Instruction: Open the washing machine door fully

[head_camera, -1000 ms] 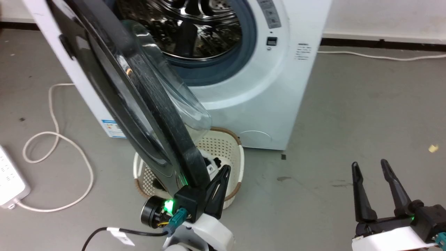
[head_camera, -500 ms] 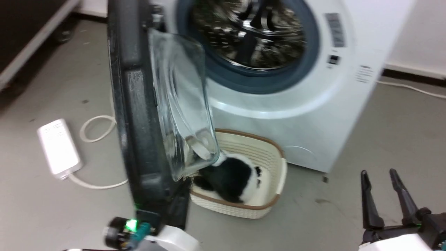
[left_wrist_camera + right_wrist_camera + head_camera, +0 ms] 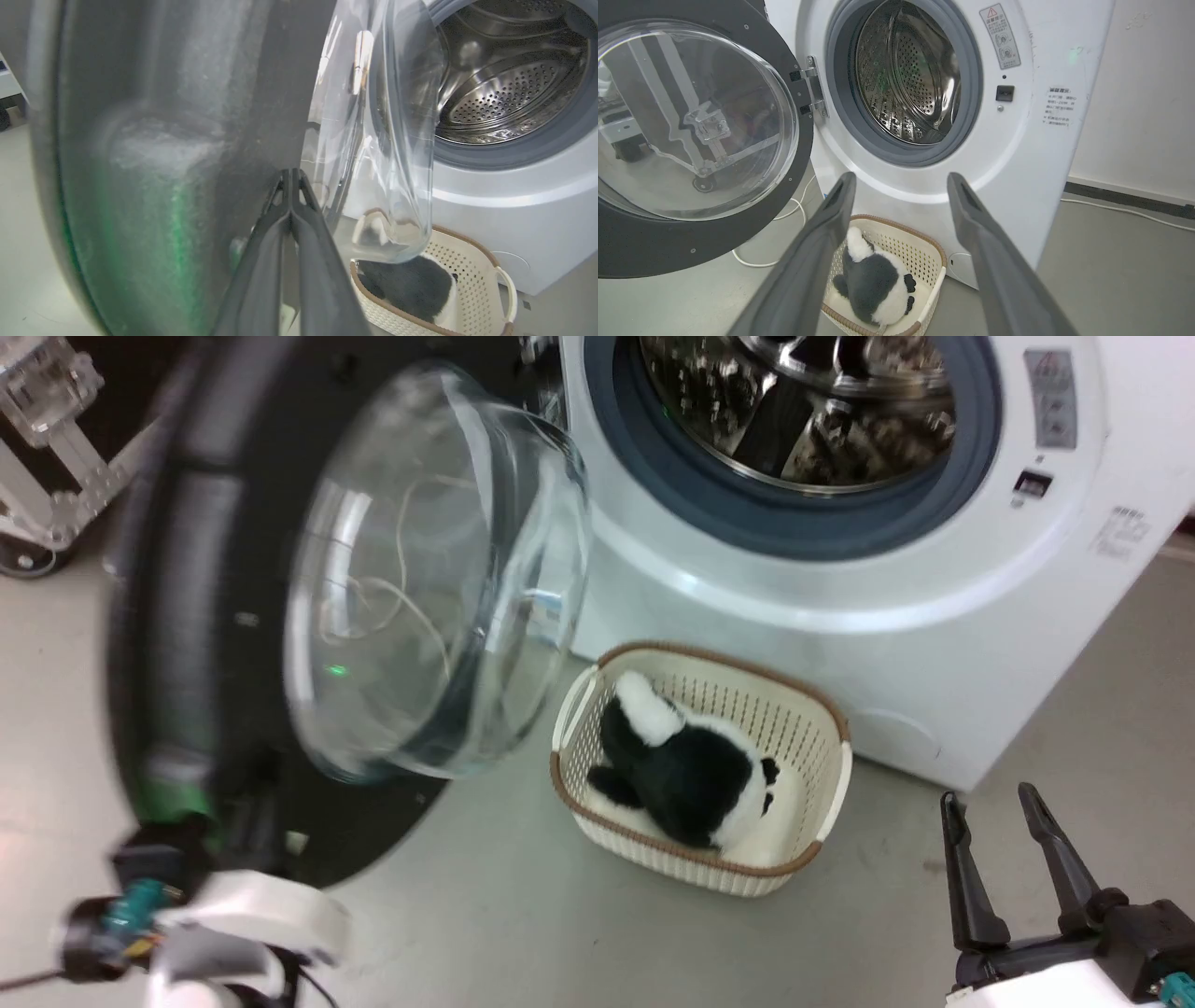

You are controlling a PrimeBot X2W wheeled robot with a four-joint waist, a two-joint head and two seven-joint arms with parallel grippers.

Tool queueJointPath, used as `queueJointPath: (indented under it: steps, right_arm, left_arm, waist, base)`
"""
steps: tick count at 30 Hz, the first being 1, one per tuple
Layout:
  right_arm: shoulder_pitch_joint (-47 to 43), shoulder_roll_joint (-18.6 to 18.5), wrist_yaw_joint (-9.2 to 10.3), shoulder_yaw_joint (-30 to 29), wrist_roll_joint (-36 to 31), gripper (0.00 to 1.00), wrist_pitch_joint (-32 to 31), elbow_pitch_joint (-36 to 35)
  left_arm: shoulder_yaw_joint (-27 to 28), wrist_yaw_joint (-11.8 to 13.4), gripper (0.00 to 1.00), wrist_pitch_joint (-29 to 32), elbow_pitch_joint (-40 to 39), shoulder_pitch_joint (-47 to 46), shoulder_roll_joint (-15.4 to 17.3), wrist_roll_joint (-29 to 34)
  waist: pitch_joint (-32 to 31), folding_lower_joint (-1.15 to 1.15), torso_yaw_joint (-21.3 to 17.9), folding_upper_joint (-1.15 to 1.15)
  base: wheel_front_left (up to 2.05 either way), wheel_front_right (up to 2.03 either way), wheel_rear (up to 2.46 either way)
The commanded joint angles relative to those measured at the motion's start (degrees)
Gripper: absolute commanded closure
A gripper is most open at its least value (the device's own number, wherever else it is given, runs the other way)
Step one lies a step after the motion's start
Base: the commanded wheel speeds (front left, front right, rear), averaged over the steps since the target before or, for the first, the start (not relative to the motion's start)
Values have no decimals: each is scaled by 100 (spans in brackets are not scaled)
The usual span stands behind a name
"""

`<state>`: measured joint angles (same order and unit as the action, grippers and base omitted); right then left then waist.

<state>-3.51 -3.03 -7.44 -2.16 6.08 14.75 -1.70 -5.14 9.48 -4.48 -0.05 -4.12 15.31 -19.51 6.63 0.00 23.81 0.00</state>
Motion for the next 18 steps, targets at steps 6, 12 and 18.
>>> queueJointPath:
  steps: [6,12,18]
  right_arm:
    - [124,15,-5,-45,-301,0,24,-100]
    - [145,-61,-5,-183,-470,0,-12,-205]
    - [77,-284,-5,-256,-475,0,-115,-342]
  left_arm:
    - [689,2,100,-9,573,-496,387,-417]
    - [1232,-147,100,-216,1523,-1072,690,-836]
    - [1376,-384,100,-505,2278,-1555,967,-940]
  waist:
    - [589,0,-62,0]
    - [921,0,-106,0]
    - [1063,0,-143,0]
  base:
    - [0,0,0]
    - [0,0,0]
    - [0,0,0]
